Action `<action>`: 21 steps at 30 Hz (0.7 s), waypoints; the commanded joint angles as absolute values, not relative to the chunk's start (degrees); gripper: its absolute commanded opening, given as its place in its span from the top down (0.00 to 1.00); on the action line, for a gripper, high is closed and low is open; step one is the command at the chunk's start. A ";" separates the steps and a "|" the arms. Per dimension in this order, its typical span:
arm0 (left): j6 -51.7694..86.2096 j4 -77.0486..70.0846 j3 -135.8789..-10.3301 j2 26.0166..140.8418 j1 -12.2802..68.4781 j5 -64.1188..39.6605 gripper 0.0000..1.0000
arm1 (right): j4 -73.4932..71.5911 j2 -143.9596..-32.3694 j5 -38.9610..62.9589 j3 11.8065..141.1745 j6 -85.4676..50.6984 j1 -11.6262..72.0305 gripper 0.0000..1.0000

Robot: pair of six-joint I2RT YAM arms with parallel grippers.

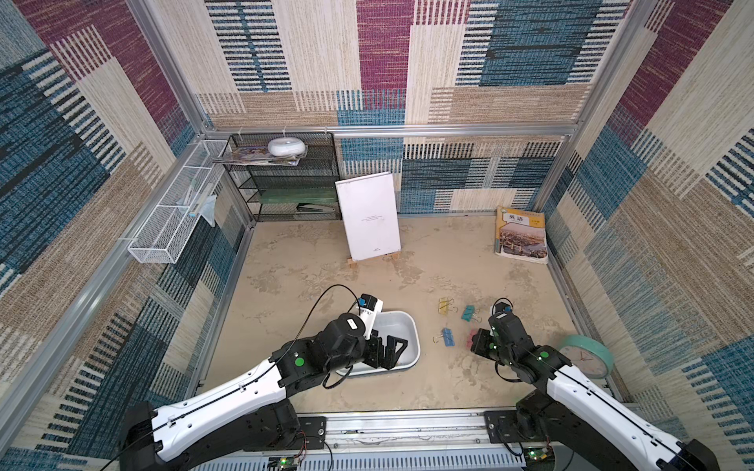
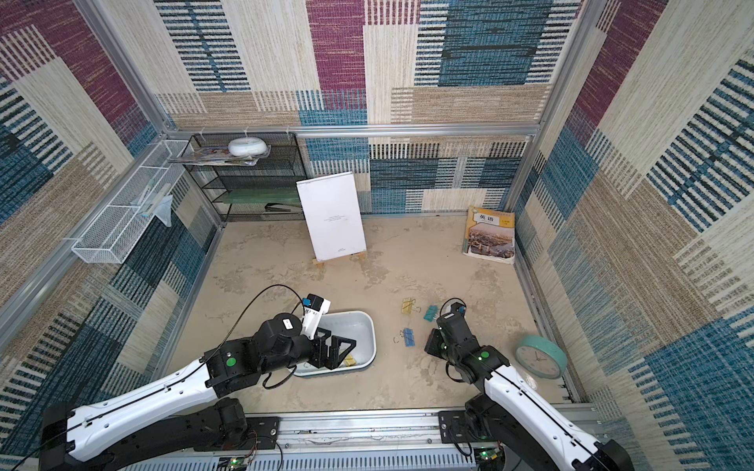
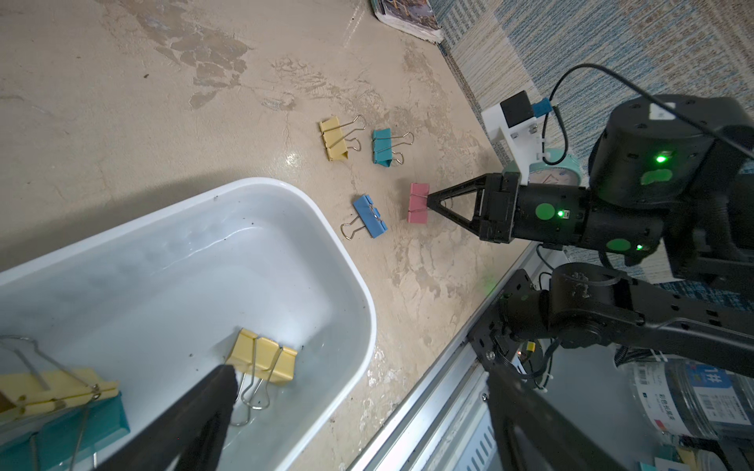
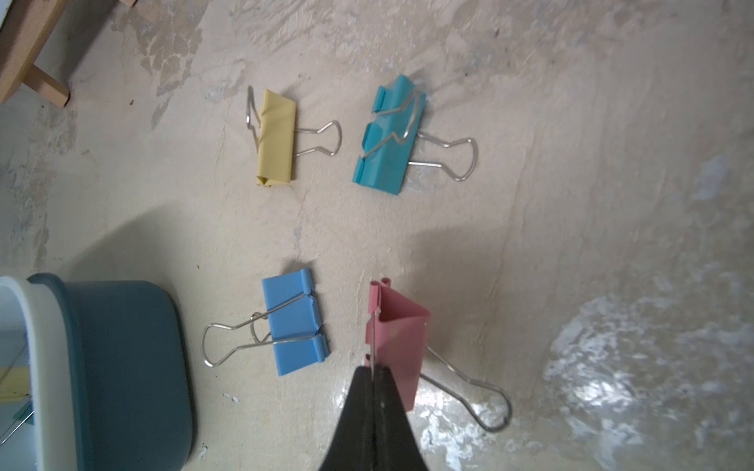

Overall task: Take out the binder clips from the storage box
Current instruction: Place the binder clip at the center of the board.

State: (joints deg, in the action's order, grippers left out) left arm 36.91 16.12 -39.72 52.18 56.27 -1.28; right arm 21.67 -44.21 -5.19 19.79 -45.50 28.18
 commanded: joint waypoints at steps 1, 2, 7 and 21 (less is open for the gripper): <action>36.29 14.98 -39.73 52.00 56.26 -0.73 0.01 | 17.33 -45.26 -2.11 18.93 -44.29 26.63 1.00; 36.29 15.20 -39.73 52.03 56.27 -0.70 0.01 | 16.55 -45.68 -1.67 18.66 -43.99 26.10 1.00; 36.38 16.31 -39.90 52.18 56.33 0.08 0.01 | 13.37 -48.47 0.49 18.14 -42.90 24.45 0.93; 37.10 20.54 -40.70 50.82 56.33 4.57 0.01 | 20.09 -41.02 1.59 23.84 -39.01 24.41 0.51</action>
State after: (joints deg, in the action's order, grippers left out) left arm 36.97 19.27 -40.34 51.44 56.27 2.61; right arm 18.65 -41.43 -0.43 22.33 -40.88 24.32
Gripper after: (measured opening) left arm 0.992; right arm 0.494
